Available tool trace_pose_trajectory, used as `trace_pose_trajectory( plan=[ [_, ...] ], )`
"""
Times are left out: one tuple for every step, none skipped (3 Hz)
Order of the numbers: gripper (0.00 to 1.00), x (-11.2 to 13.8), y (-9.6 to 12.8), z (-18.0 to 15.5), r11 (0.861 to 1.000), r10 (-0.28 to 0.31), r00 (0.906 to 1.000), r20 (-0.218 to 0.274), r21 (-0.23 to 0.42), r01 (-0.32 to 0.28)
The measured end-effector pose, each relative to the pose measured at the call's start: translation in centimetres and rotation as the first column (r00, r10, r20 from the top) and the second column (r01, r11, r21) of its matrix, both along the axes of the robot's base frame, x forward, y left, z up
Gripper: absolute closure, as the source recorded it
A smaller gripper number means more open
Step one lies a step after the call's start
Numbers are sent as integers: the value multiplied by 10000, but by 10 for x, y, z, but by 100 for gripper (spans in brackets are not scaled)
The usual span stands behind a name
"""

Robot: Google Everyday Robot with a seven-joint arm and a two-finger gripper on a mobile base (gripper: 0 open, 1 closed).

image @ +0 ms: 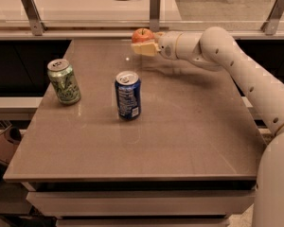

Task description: Pick apple

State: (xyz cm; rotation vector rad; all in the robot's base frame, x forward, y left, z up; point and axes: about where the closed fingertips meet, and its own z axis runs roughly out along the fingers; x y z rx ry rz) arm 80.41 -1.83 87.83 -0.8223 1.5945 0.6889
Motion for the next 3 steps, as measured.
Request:
trace_pose_trajectory(
  plan=[
    [100, -8, -5, 30, 9999, -95, 9994, 336, -80, 98],
    [100, -20, -12, 80, 9989, -224, 9948, 997, -387, 264],
    [100, -21, -11, 81, 9989, -221, 9946, 1012, -392, 262]
  ],
)
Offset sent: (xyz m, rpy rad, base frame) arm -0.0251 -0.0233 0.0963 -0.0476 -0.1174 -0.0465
